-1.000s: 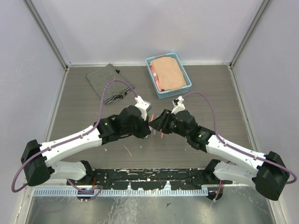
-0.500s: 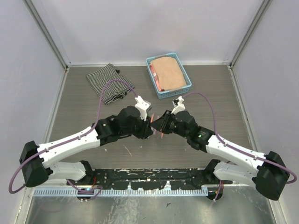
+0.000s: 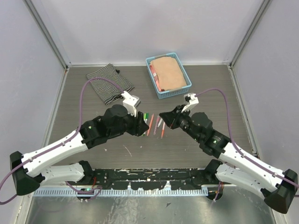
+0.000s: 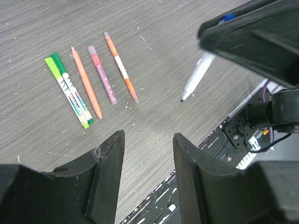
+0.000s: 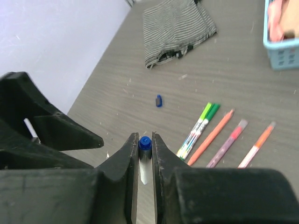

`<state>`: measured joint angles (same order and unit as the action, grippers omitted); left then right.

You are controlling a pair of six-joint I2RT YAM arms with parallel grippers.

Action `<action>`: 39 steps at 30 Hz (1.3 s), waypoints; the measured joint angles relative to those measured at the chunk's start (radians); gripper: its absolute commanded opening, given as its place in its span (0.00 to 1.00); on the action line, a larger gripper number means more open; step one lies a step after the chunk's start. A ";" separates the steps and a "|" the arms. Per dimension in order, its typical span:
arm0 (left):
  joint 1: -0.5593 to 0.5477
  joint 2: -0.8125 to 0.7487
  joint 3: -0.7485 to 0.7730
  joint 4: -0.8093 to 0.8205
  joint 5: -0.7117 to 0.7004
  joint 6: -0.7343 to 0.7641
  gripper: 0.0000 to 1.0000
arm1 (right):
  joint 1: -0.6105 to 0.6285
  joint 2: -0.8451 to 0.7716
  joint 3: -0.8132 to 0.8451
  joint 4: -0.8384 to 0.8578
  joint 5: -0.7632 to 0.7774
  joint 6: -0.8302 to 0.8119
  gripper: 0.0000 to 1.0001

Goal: Insert the pens into the pen caps
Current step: Pick up the pen from the center of the board.

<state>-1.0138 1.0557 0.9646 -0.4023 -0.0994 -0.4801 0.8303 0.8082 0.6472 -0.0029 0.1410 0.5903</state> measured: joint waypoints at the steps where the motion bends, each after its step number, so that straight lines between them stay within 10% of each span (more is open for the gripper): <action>1: 0.002 0.000 0.003 -0.005 -0.002 -0.003 0.52 | 0.000 -0.019 0.000 0.016 0.003 -0.034 0.01; 25: 0.003 -0.021 -0.009 0.174 0.074 -0.049 0.61 | 0.000 -0.082 0.044 0.240 0.047 -0.163 0.01; 39: 0.038 -0.020 0.108 -0.035 -0.083 -0.132 0.67 | 0.003 -0.080 0.076 0.111 -0.452 -1.051 0.01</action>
<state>-0.9760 1.0359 1.0729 -0.4370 -0.1825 -0.6117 0.8337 0.7277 0.7235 0.1081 -0.3115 -0.4610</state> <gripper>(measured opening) 0.658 0.183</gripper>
